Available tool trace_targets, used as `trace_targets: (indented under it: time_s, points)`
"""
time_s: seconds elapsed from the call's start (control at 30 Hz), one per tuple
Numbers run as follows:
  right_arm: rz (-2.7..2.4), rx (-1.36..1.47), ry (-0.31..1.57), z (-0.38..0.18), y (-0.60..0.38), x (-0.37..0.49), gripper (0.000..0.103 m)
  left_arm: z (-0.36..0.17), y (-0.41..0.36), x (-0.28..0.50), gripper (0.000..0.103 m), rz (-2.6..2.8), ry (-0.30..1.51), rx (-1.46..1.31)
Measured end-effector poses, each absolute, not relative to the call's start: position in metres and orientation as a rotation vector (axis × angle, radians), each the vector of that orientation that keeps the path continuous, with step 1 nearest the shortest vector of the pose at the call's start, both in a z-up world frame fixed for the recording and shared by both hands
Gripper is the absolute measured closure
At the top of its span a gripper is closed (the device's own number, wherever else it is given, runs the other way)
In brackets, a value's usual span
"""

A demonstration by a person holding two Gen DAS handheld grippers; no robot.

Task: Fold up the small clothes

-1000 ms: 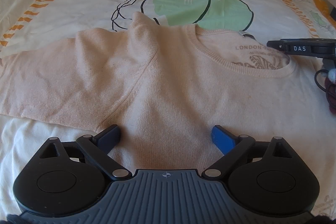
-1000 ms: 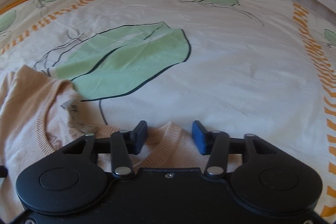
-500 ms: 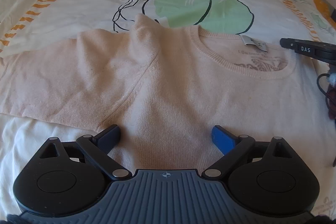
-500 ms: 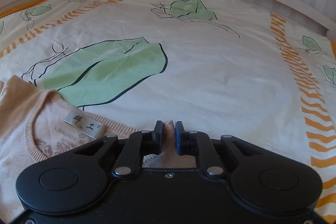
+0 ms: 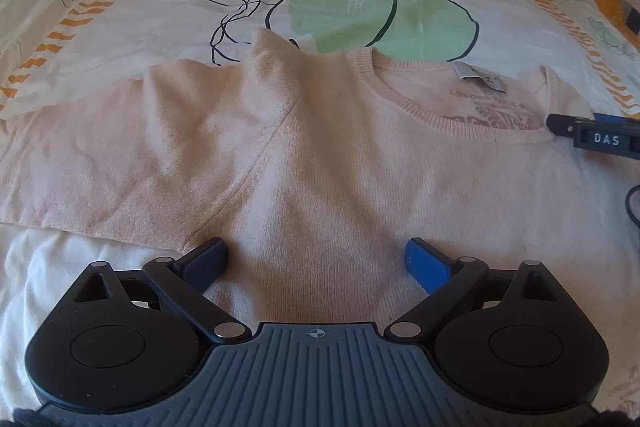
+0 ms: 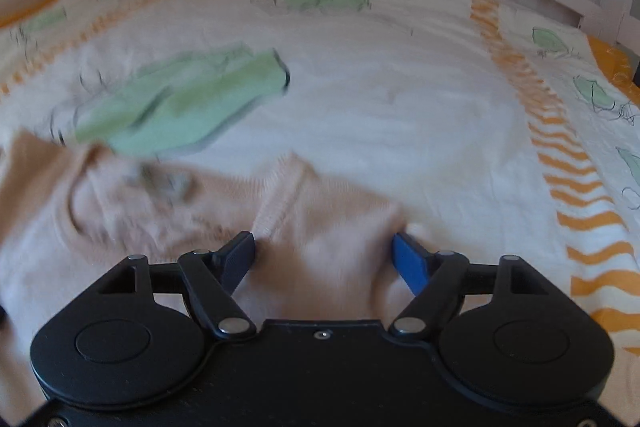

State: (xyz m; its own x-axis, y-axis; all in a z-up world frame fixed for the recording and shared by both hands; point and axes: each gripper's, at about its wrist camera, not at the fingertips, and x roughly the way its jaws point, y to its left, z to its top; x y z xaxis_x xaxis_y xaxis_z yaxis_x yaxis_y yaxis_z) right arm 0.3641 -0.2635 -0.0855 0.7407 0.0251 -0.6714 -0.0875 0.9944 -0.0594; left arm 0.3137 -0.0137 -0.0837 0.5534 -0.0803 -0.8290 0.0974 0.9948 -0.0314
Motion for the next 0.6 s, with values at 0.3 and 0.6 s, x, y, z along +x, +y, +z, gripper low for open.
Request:
trace_targets:
  time_s: [0.3,0.6]
  points:
    - [-0.036,0.111,0.647,-0.04,-0.303,0.305,0.018,-0.084,-0.013,0.314,0.001,-0.128,0.972,0.027]
    - [-0.316,0.264,0.72,-0.026,-0.414,0.211,0.016,-0.074,-0.015,0.303,0.014,-0.139,0.954,0.03]
